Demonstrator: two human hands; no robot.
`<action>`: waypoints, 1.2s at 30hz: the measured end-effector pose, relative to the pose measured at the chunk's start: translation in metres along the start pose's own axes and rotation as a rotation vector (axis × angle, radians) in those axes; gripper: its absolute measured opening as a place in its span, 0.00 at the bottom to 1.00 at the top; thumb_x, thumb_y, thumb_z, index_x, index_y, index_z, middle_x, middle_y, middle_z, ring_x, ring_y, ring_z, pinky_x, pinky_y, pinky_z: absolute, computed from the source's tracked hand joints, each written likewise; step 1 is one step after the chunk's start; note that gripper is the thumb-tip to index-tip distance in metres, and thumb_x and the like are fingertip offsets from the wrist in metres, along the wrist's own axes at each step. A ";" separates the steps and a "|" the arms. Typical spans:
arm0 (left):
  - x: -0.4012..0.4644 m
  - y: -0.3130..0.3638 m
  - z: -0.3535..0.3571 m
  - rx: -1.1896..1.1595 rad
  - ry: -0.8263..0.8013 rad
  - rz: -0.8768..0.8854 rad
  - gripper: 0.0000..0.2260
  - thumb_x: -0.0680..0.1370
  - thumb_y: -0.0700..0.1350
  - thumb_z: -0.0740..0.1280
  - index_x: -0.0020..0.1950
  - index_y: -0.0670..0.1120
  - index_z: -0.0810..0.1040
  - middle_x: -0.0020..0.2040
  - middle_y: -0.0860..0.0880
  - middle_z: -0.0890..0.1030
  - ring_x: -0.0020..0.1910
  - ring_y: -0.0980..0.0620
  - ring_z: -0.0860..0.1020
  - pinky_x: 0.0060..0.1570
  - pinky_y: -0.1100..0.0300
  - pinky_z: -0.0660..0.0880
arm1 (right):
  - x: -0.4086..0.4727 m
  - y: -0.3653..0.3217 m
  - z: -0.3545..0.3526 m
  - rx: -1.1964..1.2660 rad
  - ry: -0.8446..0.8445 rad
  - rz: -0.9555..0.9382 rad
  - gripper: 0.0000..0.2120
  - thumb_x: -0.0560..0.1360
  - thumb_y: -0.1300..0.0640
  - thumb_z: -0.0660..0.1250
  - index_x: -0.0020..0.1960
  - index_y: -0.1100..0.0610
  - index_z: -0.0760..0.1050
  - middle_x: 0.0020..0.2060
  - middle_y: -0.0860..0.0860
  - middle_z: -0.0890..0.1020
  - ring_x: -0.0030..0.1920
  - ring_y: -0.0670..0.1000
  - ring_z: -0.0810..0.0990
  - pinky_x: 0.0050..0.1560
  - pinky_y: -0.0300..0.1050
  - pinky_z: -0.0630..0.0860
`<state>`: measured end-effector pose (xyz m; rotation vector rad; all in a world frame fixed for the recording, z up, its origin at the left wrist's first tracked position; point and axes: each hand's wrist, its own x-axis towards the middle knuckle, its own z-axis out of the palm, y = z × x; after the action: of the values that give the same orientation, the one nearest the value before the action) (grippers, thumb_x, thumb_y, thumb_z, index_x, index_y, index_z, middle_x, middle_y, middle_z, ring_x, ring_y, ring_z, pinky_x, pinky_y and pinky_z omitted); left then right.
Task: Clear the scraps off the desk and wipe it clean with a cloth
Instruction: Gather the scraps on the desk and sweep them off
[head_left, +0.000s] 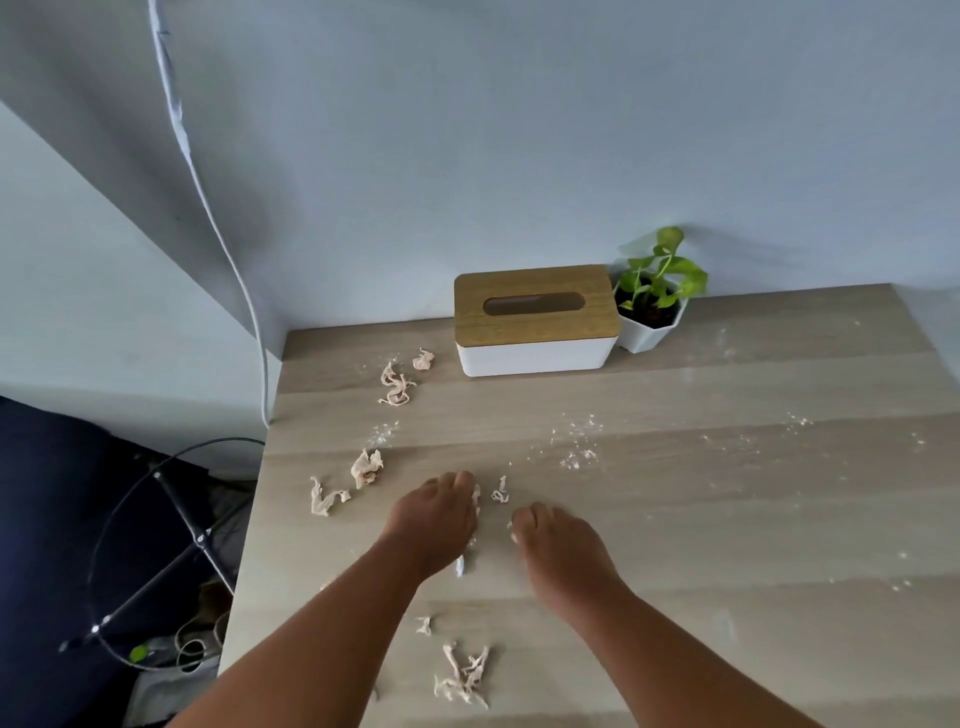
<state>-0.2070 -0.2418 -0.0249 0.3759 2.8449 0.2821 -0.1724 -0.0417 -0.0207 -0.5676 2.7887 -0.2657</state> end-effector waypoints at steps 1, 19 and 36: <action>0.001 -0.002 -0.002 -0.023 -0.014 0.003 0.13 0.84 0.52 0.54 0.59 0.47 0.73 0.53 0.47 0.80 0.54 0.44 0.81 0.48 0.50 0.78 | 0.001 0.000 0.001 0.034 0.003 0.029 0.10 0.74 0.63 0.65 0.54 0.54 0.75 0.45 0.54 0.80 0.44 0.59 0.81 0.37 0.51 0.77; -0.025 -0.053 -0.020 -0.362 0.081 -0.063 0.08 0.85 0.45 0.61 0.53 0.40 0.73 0.40 0.42 0.79 0.38 0.38 0.78 0.39 0.51 0.70 | 0.026 -0.002 -0.009 0.162 0.147 0.243 0.12 0.81 0.45 0.59 0.55 0.54 0.68 0.46 0.51 0.75 0.43 0.56 0.78 0.38 0.48 0.73; -0.044 -0.039 -0.009 -0.375 0.053 -0.250 0.10 0.85 0.52 0.60 0.53 0.46 0.70 0.40 0.51 0.76 0.36 0.49 0.75 0.35 0.58 0.67 | 0.036 -0.012 -0.009 0.194 0.018 0.303 0.14 0.79 0.62 0.57 0.64 0.55 0.65 0.58 0.54 0.75 0.51 0.57 0.77 0.45 0.48 0.71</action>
<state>-0.1771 -0.2924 -0.0151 -0.0632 2.7649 0.7645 -0.2028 -0.0661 -0.0180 -0.0958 2.7729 -0.4689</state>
